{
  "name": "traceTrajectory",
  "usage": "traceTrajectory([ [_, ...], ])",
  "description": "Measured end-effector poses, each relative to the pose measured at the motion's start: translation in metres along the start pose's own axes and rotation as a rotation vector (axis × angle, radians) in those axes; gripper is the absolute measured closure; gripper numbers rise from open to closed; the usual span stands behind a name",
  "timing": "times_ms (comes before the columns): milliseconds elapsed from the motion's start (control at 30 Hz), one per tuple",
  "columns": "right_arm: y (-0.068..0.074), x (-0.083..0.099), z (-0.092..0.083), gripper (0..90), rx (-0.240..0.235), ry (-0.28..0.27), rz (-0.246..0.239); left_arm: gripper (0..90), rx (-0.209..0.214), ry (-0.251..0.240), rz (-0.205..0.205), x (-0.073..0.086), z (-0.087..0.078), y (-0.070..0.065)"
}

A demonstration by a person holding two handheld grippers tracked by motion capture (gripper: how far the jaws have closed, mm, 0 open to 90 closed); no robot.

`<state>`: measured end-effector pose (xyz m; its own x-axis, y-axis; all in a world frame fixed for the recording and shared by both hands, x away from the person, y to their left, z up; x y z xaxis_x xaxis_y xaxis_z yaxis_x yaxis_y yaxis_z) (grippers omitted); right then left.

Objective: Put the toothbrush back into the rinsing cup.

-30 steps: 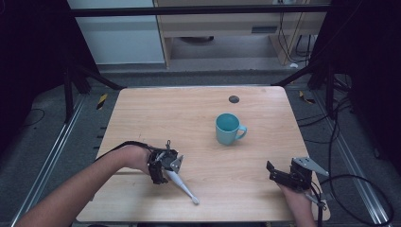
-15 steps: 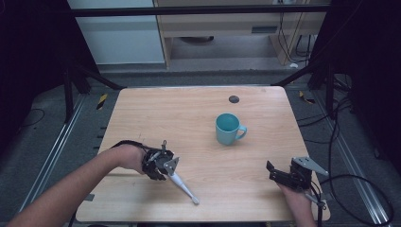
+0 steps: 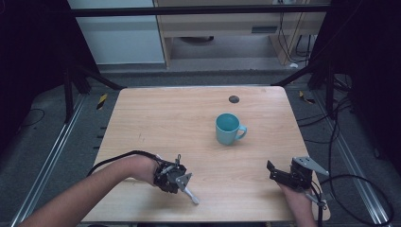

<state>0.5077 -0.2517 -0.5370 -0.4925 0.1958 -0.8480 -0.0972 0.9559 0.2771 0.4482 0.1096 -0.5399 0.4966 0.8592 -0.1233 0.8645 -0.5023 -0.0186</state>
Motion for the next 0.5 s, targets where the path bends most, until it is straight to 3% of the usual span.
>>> traceTrajectory([
  [233, -0.001, 0.0, -0.001, 0.5, 0.004, 0.0, 0.002, 89.8, 0.009, -0.049, -0.004, -0.012, 0.008, 0.005],
  [333, -0.001, 0.0, 0.0, 0.5, 0.002, 0.002, 0.004, 89.8, 0.005, -0.035, 0.013, -0.015, 0.012, 0.008],
  [500, -0.001, 0.0, -0.001, 0.5, 0.003, 0.001, 0.008, 89.6, 0.027, -0.075, 0.01, -0.03, 0.016, 0.01],
])
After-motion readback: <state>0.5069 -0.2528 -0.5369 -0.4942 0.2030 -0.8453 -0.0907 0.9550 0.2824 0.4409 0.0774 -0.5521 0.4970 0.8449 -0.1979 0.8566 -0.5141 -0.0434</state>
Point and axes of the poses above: each handheld gripper's, and its own axes: z roughly forward along the jaws, x roughly out of its underside, y roughly to its left, the point moved 10 cm from there along z, roughly forward along the jaws, and after that the axes turned 7 degrees about z, right-handed, at the moved point
